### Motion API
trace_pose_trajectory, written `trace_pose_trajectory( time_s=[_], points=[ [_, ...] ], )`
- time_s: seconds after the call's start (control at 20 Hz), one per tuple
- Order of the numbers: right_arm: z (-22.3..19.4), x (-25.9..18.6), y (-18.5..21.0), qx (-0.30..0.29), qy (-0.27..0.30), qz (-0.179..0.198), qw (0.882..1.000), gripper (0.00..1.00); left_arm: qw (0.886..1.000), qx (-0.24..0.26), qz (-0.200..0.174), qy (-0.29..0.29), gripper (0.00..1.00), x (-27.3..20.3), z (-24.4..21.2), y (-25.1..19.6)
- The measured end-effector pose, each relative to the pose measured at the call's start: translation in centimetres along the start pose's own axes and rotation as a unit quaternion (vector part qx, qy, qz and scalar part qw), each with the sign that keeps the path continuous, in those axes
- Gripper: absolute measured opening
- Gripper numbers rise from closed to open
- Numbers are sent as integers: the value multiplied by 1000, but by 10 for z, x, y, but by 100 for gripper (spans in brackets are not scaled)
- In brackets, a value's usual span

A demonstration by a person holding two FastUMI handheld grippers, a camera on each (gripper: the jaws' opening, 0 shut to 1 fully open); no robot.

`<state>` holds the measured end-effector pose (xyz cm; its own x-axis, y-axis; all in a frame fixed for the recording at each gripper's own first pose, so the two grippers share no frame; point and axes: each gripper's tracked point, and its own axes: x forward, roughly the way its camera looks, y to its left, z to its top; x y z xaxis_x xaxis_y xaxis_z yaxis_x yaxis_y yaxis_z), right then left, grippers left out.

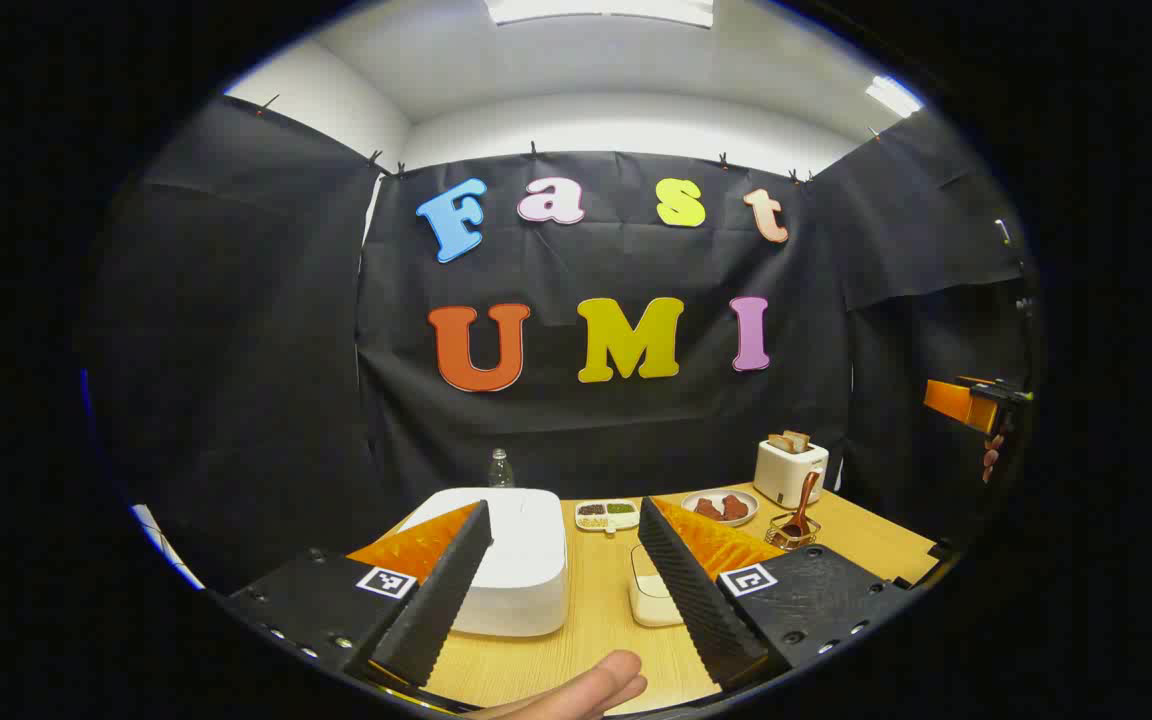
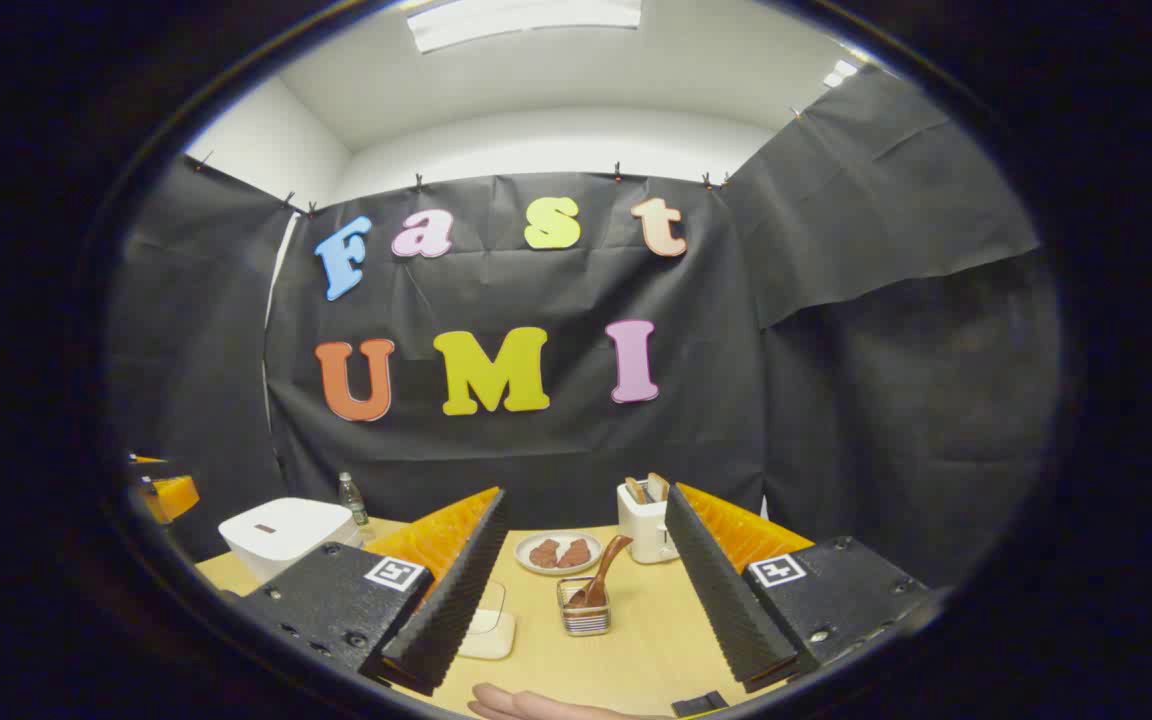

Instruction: Close the left gripper, press the button to open the rice cooker; take a wooden spoon from the chopstick holder with the right hand, scoop a spoonful of rice and pour it into the rice cooker, then put the wooden spoon back into the chopstick holder.

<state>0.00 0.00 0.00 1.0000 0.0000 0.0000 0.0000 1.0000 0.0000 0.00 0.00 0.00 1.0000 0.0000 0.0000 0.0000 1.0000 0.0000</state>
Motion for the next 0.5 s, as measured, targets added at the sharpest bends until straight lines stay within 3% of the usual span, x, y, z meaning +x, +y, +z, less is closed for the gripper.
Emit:
trace_pose_trajectory(
  time_s=[0.3,0.5],
  points=[
    [-16,6,-6,-5,7,-10,1000,100,999,-28,-11,20,95,-2,-14,-2],
    [-20,4,-8,-8,6,-12,1000,100,1000,-12,0,10,95,-1,-15,8]
  ],
)
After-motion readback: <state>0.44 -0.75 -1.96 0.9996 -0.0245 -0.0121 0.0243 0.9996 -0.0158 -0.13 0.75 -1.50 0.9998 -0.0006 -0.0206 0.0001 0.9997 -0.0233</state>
